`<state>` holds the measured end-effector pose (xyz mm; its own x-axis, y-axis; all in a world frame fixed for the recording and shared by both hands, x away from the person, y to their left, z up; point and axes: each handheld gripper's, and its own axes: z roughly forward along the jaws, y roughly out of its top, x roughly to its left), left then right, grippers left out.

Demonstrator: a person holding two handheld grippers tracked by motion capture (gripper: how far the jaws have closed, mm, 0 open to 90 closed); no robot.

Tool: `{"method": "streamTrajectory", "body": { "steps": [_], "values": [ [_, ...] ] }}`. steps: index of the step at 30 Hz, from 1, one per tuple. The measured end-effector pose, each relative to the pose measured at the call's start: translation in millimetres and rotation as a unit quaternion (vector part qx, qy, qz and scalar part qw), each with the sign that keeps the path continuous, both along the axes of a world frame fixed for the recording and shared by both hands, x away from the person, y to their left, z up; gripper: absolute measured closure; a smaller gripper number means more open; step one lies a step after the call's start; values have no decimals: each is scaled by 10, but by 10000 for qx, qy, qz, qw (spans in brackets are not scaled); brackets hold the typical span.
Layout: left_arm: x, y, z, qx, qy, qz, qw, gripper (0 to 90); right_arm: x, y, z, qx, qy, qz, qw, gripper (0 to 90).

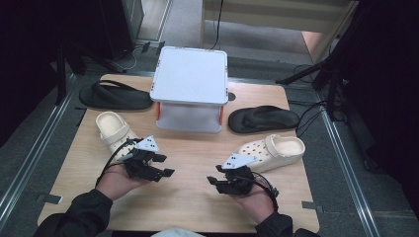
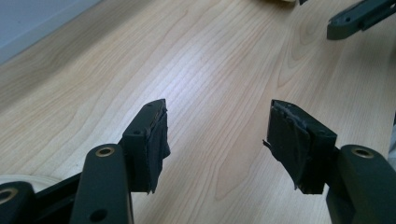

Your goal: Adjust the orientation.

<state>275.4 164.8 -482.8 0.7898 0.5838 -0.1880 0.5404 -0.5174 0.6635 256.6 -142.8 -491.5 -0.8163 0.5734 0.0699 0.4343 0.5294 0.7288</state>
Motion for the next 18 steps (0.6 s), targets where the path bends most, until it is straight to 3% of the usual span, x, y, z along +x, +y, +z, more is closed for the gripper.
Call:
{"method": "streamTrajectory", "body": {
  "steps": [6, 8, 13, 18],
  "values": [
    [4, -6, -18, 8, 69, 18, 10000, 391, 12, -14, 8, 52, 82, 37, 9999, 485],
    [13, 4, -13, -24, 105, 29, 9999, 391, 4, -5, 5, -36, -22, 37, 10000, 461],
    [28, 31, 9, -128, 152, 124, 9997, 396, -10, 19, -13, -180, -25, 76, 9998, 453],
    [33, 51, 36, -129, 238, 99, 9996, 467, -26, 41, -15, -234, -95, 84, 9996, 443]
  ]
}}
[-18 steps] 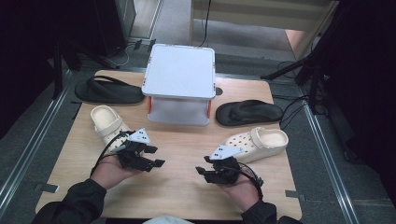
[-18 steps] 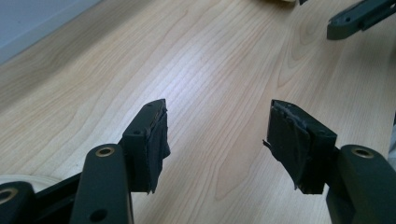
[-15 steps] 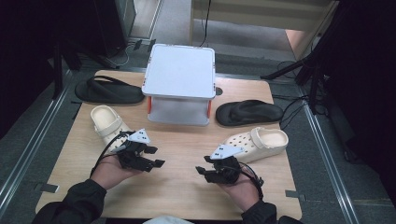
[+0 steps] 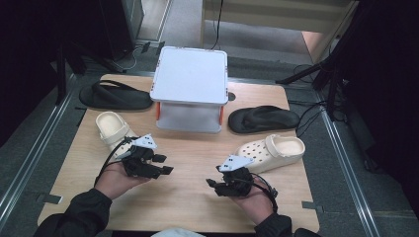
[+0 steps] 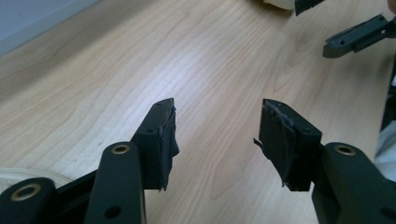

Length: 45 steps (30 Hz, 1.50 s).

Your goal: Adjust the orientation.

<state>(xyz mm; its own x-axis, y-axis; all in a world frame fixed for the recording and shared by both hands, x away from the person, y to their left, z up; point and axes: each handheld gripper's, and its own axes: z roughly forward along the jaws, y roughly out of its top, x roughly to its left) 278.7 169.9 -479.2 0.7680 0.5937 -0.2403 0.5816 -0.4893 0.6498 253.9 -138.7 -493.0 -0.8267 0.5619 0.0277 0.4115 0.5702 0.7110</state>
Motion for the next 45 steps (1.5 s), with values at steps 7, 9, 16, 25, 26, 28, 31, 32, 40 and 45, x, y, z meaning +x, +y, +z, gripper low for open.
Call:
{"method": "streamTrajectory", "body": {
  "steps": [7, 9, 16, 25, 26, 28, 31, 32, 40, 45],
  "values": [
    [-13, 33, 2, 146, -13, -38, 9999, 427, -2, 2, 28, 126, -22, -2, 9999, 443],
    [-13, 60, 12, 118, 12, -14, 9999, 437, 0, 1, 28, 136, -27, 14, 9999, 440],
    [-21, 236, 113, 6, 19, 199, 9998, 439, -1, 1, 53, 293, 22, 104, 9995, 416],
    [-63, 425, 239, 38, 0, 300, 9995, 410, 6, 43, 45, 209, -25, 185, 9996, 405],
    [-60, 455, 263, 70, -19, 323, 9995, 414, 6, 43, 46, 217, -25, 188, 9996, 405],
    [-44, 530, 317, 40, -56, 409, 9991, 417, 5, 45, 44, 206, -21, 187, 9996, 405],
    [-9, 650, 387, 11, -113, 523, 9986, 421, 0, 56, 34, 162, -8, 206, 9997, 406],
    [3, 683, 407, 60, -139, 570, 9983, 424, -1, 62, 29, 163, -13, 226, 9996, 406],
    [147, 964, 570, 281, -234, 857, 9957, 431, -16, 75, 16, 89, -35, 273, 9996, 406],
    [247, 1153, 659, 490, -325, 1039, 9929, 432, -26, 71, 14, 74, -37, 251, 9997, 408]
  ]
}}
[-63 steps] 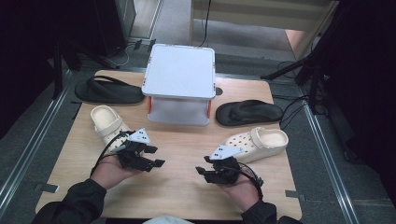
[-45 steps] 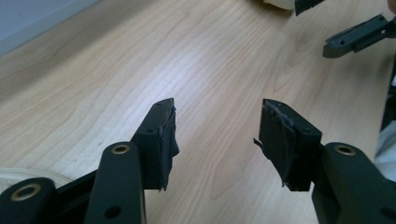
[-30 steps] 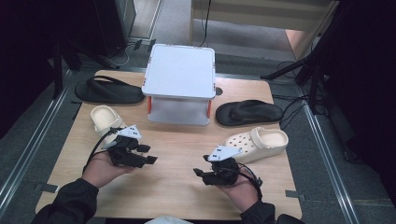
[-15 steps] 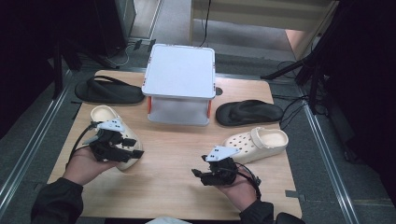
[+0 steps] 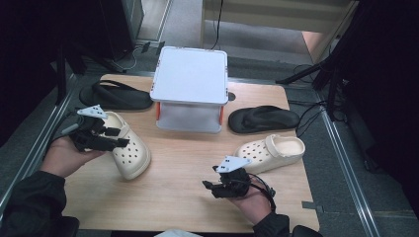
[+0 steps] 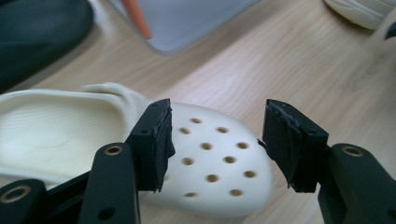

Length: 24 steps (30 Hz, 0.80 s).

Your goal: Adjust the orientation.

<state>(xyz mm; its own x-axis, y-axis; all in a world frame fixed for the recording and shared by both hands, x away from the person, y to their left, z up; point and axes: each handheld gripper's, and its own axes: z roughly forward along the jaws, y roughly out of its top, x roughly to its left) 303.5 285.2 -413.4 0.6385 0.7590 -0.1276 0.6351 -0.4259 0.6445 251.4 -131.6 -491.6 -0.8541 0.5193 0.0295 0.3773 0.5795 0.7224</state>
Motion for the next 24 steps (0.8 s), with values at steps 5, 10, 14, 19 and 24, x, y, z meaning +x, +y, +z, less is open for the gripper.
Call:
{"method": "streamTrajectory", "body": {
  "steps": [5, 10, 14, 19, 24],
  "values": [
    [146, 139, -2, 197, 37, 146, 9997, 433, -7, 9, -6, -64, -45, 16, 10000, 409],
    [301, 199, -155, 351, 247, 170, 9989, 433, -18, 19, -9, -125, -79, 37, 9999, 409],
    [379, 183, -266, 365, 392, 110, 9985, 438, -17, 17, -10, -136, -87, 29, 9999, 409],
    [448, 153, -395, 345, 622, 67, 9974, 458, -25, 15, -10, -149, -93, 21, 9998, 409],
    [528, 166, -424, 251, 934, -67, 9953, 513, -32, 21, -11, -170, -104, 21, 9998, 410]
  ]
}}
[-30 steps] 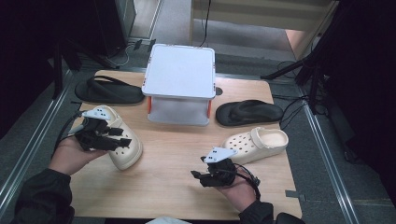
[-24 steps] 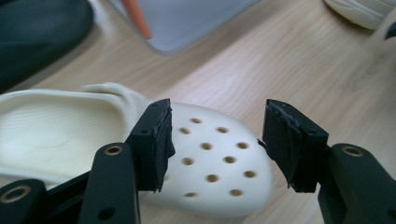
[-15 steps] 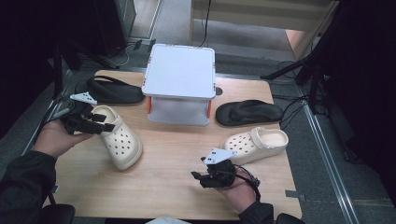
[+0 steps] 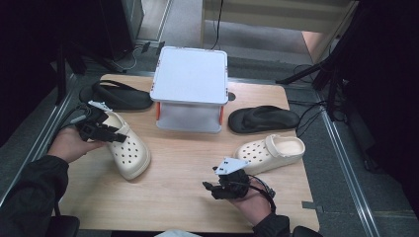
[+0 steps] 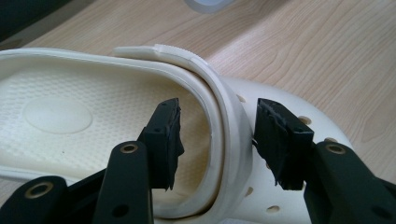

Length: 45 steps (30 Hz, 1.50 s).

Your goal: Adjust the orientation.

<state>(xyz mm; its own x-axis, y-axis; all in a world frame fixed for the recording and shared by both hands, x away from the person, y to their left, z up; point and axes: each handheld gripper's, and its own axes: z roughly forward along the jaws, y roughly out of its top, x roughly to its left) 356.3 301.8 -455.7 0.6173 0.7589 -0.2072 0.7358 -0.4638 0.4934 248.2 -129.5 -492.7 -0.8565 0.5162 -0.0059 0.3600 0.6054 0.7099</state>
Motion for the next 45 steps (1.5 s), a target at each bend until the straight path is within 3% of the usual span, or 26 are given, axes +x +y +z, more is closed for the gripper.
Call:
{"method": "streamTrajectory", "body": {
  "steps": [5, 10, 16, 19, 24, 34, 45],
  "values": [
    [72, -21, 24, 46, 267, -178, 9995, 559, 3, 3, -1, -20, -21, 23, 10000, 410],
    [134, -44, 41, 4, 556, -319, 9979, 669, 0, 0, 4, -34, -47, 13, 10000, 410],
    [154, -28, 63, -150, 724, -324, 9967, 756, -2, -10, 9, -14, -54, -7, 10000, 410],
    [145, -53, 99, -131, 759, -347, 9964, 770, -3, -9, 9, -14, -57, -4, 10000, 411],
    [94, -97, 215, -70, 578, -314, 9978, 787, -3, -9, 11, -15, -59, -4, 10000, 414],
    [-66, -143, 469, -272, 394, -264, 9985, 788, -4, -8, 13, -4, -60, -3, 10000, 416],
    [-262, -460, 602, -469, 350, -605, 9965, 785, -11, -16, 47, 166, -140, -23, 9998, 418]
  ]
}}
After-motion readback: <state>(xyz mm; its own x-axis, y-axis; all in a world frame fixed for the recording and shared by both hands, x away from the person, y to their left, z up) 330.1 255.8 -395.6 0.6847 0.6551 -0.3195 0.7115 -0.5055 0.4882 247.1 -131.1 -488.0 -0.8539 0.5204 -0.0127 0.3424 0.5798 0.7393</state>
